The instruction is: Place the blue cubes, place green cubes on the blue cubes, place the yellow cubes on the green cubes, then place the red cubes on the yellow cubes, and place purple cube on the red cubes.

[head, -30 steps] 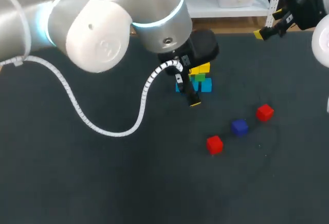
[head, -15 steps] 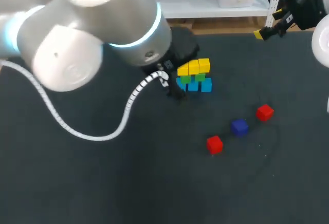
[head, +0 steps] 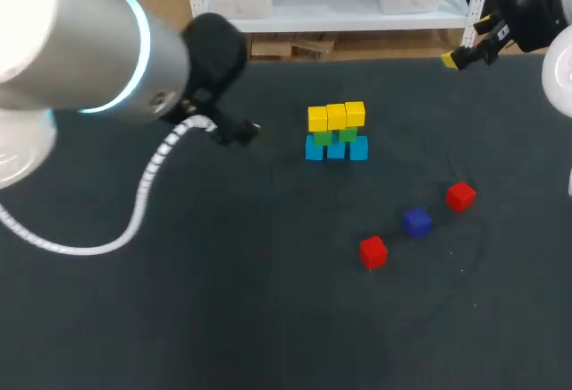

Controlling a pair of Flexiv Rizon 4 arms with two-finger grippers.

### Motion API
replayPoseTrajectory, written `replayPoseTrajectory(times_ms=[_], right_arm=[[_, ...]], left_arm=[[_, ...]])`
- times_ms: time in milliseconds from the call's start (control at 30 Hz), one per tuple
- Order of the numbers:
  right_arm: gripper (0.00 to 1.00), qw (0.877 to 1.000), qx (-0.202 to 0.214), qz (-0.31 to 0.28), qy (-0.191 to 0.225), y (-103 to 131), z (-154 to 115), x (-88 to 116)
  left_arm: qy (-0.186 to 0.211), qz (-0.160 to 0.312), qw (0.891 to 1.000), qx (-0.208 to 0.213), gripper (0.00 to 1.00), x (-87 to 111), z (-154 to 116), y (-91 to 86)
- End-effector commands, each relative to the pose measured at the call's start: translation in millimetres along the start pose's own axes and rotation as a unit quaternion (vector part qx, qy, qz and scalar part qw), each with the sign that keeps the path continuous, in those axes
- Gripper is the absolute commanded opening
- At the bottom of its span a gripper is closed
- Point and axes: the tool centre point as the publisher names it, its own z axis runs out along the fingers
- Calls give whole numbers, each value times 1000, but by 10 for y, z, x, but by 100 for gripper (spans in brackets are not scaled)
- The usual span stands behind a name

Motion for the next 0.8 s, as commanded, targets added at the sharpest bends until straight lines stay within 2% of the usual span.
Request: replayPoseTrajectory(times_ms=[33,133,433,600,800], right_arm=[[100,1000,-2,0,-1,-10,2,2],[100,1000,-2,0,-1,-10,2,2],[100,1000,-2,0,-1,-10,2,2],[100,1000,-2,0,-1,-10,2,2],[100,1000,-2,0,-1,-10,2,2]], left_arm=[[-41,-22,999,-5,100,126,-23,136],[-55,-36,998,-8,100,116,-2,267],[-65,-74,994,-41,100,134,-34,824],[-68,-84,993,-51,100,141,-59,971],[-73,-97,991,-58,100,167,-41,1060]])
